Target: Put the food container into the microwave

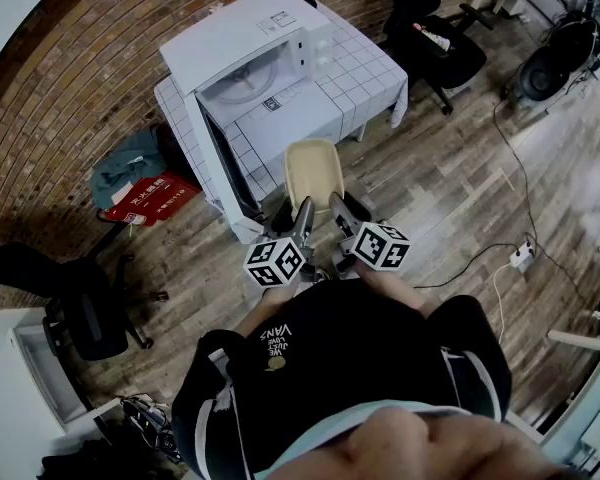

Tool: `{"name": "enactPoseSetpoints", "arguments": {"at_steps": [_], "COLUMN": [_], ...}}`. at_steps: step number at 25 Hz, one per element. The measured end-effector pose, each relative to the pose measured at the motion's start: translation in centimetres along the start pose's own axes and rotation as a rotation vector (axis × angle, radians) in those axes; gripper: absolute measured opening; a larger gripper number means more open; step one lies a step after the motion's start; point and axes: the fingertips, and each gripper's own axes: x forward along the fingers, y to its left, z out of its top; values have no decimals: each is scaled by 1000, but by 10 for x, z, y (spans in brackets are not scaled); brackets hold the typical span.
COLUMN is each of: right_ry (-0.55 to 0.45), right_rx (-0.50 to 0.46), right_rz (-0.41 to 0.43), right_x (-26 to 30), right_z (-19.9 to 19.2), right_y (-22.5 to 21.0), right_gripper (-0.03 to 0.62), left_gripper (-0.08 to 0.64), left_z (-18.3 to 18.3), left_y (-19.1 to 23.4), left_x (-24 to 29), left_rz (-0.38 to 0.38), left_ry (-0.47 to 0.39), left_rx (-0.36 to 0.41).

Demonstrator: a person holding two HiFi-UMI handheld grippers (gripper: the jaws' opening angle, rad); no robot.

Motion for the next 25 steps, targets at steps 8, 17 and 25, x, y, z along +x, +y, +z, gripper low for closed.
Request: {"name": "enactPoseSetpoints", "arguments": {"at_steps": [8,17,25], "right_ry": [-16,1,60], "right_rx": [19,36,30], "right_rz": [10,37,66], "right_x": [6,28,54], "right_z": [6,28,50], "right_y": [-1,-12,-31], "right_gripper": [124,124,124], "left_gripper": [204,204,204], "left_z": [5,14,19], "left_y": [1,3,5], "left_x": [7,35,66], "left_rz": [1,38,99], "left_ry": [-3,-19,-41], "left_rx": [-5,-16,-38]}}
